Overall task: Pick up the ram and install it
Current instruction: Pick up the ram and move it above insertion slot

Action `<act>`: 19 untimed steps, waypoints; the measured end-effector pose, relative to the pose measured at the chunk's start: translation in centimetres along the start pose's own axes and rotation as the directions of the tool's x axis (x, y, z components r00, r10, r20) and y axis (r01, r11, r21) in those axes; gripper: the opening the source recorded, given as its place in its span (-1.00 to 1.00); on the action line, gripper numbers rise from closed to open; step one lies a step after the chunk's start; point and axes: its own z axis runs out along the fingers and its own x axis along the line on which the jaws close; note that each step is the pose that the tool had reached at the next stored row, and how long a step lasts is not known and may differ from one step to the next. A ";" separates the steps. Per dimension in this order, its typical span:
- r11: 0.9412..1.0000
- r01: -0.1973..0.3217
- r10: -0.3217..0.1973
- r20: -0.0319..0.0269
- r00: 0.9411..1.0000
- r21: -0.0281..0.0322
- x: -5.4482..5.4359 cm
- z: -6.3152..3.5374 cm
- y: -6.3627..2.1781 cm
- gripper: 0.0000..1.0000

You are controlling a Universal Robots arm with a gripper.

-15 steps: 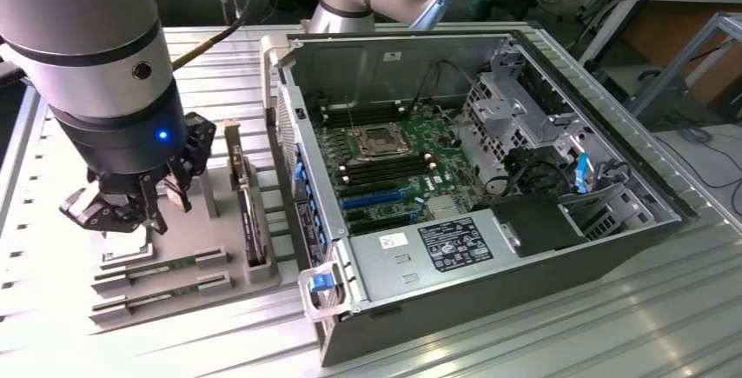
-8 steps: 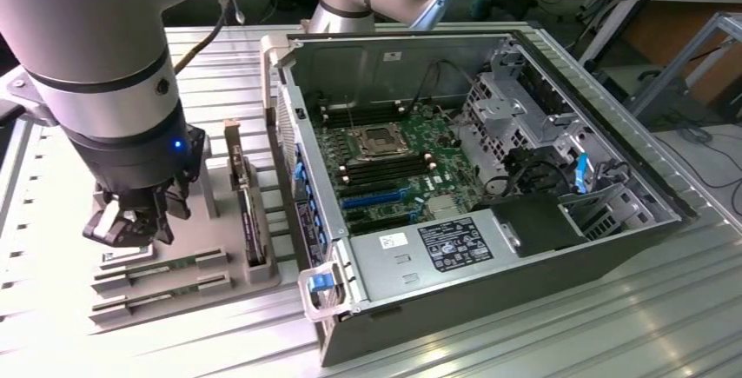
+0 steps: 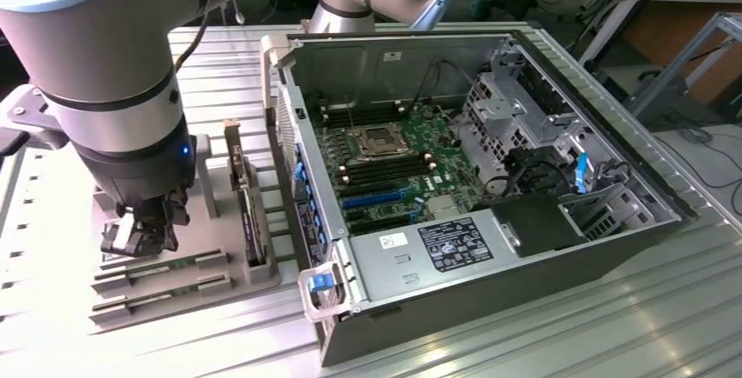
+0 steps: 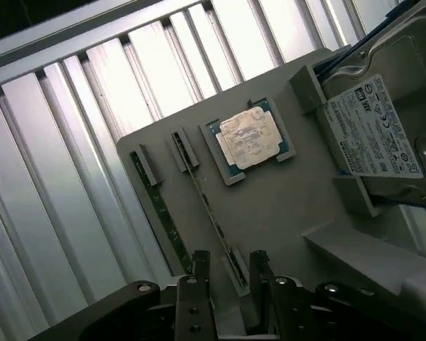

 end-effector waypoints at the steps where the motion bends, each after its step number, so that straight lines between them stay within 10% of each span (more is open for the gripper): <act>1: 1.000 0.024 -0.024 -0.001 1.000 -0.001 0.0 0.25 -0.02 -0.28; 8: 0.986 0.165 -0.165 -0.006 0.986 -0.012 1.3 2.03 -0.57 -0.28; 13: 0.957 0.290 -0.290 -0.011 0.957 -0.016 1.3 3.04 -0.63 -0.28; 14: 0.944 0.330 -0.330 -0.013 0.944 -0.018 1.3 3.30 -0.64 -0.28; 19: 0.940 0.340 -0.341 -0.013 0.940 -0.018 2.4 3.40 -1.07 -0.28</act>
